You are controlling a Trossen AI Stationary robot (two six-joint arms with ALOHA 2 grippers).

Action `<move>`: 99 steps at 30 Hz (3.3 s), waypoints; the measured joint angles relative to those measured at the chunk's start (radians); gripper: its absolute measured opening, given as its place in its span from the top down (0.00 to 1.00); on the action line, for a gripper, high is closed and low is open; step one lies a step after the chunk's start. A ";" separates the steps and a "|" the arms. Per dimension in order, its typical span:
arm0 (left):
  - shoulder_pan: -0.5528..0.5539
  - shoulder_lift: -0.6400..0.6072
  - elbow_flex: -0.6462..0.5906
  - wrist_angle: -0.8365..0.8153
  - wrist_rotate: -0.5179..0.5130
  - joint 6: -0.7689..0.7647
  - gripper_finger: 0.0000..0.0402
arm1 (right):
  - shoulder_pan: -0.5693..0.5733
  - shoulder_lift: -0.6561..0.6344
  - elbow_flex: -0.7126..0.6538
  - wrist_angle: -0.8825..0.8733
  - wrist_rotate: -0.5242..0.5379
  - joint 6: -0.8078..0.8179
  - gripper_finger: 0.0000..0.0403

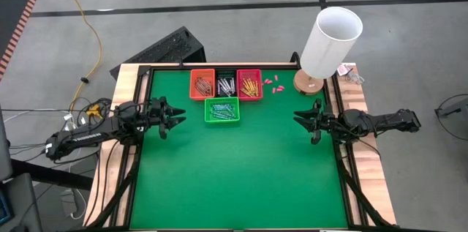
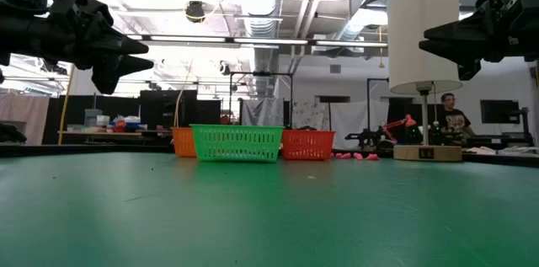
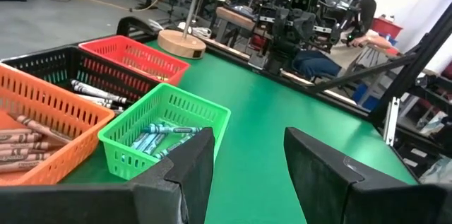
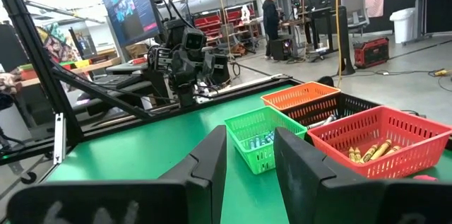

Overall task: Sort crayons
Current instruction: Return to Home Position

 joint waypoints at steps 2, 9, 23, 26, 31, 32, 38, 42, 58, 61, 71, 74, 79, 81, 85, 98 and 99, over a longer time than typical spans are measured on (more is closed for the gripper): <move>0.000 0.000 0.000 0.000 0.000 -0.010 0.60 | 0.000 0.000 0.000 0.000 0.000 0.000 0.70; 0.000 0.000 0.000 0.002 -0.030 -0.016 0.60 | 0.000 0.000 0.000 0.000 0.000 0.000 0.70; 0.000 0.000 0.000 -0.054 -0.034 -0.067 0.60 | 0.000 0.000 0.000 0.000 0.000 0.000 0.70; 0.000 0.001 0.000 -0.078 -0.040 -0.067 0.60 | 0.000 0.000 0.000 0.000 0.000 0.000 0.70; 0.000 0.000 0.000 -0.079 -0.057 -0.067 0.60 | 0.000 0.000 0.000 0.000 0.000 0.000 0.70; 0.000 0.000 0.000 -0.078 -0.058 -0.067 0.60 | 0.000 0.000 0.000 0.000 0.000 0.000 0.70; 0.000 0.000 0.000 -0.076 -0.099 -0.094 0.60 | 0.000 0.000 0.000 0.000 0.000 0.000 0.70; 0.000 0.000 0.000 -0.077 -0.113 -0.130 0.60 | 0.000 0.000 0.000 0.000 0.000 0.000 0.70; 0.000 0.000 0.000 -0.089 -0.113 -0.090 0.60 | 0.000 0.000 0.000 0.000 0.000 0.000 0.70; 0.000 0.000 0.000 -0.089 -0.113 -0.093 0.60 | 0.000 0.000 0.000 0.000 0.000 0.000 0.70; 0.000 0.000 0.000 -0.089 -0.113 -0.097 0.60 | 0.000 0.000 0.000 0.000 -0.001 0.000 0.70; 0.000 0.000 0.000 -0.089 -0.113 -0.098 0.60 | 0.000 0.000 0.000 0.000 0.000 0.000 0.70; 0.000 0.000 0.000 -0.089 -0.113 -0.100 0.60 | 0.000 0.000 0.000 0.000 0.000 0.000 0.70; 0.000 0.000 0.000 -0.089 -0.113 -0.100 0.60 | 0.000 0.000 0.000 0.000 0.000 0.000 0.70; 0.000 0.000 0.000 -0.089 -0.113 -0.100 0.60 | 0.000 0.000 0.000 0.000 0.000 0.000 0.70; 0.000 0.000 0.000 -0.089 -0.113 -0.100 0.60 | 0.000 0.000 0.000 0.000 -0.001 0.000 0.70; 0.000 0.000 0.000 -0.089 -0.113 -0.100 0.60 | 0.000 0.000 0.000 0.000 0.000 0.000 0.70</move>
